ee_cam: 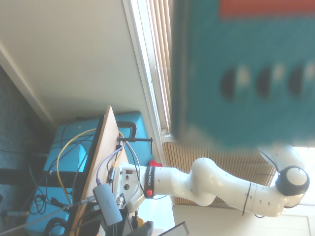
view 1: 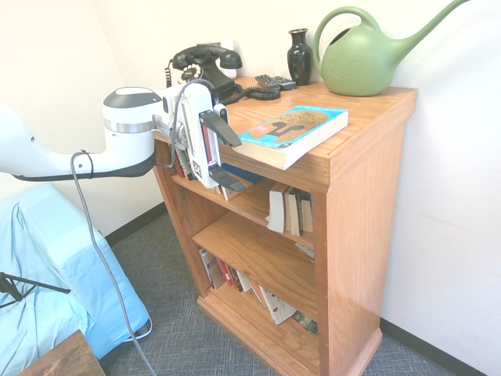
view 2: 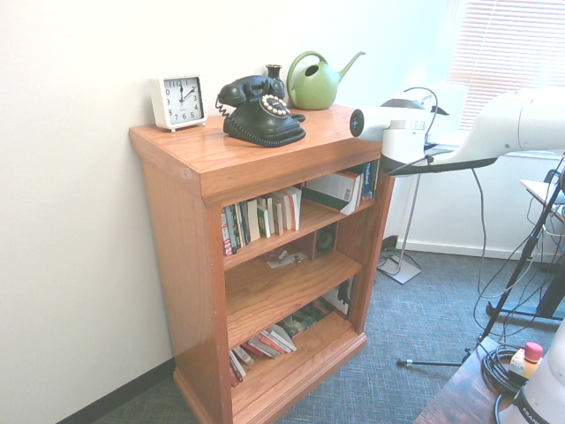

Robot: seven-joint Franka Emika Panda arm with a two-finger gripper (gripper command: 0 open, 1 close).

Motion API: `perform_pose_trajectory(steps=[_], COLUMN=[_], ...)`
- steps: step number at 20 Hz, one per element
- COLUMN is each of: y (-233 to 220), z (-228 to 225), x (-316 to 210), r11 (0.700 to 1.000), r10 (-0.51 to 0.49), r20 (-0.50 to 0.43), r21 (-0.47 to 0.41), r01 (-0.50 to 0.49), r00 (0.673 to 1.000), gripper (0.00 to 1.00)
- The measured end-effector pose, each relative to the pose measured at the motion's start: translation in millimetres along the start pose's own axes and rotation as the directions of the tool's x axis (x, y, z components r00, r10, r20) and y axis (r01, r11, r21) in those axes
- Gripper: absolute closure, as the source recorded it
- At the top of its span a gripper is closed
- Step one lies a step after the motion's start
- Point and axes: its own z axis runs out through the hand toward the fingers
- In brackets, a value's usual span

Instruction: Organize the shelf

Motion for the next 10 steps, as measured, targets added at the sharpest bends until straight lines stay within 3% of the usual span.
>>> perform_pose_trajectory(steps=[10], y=[-24], z=[-1], x=[18], r11=[1.0], r10=[-0.026], r20=[0.001], r21=[-0.006], r01=[0.026], r00=[1.0], gripper=[0.0])
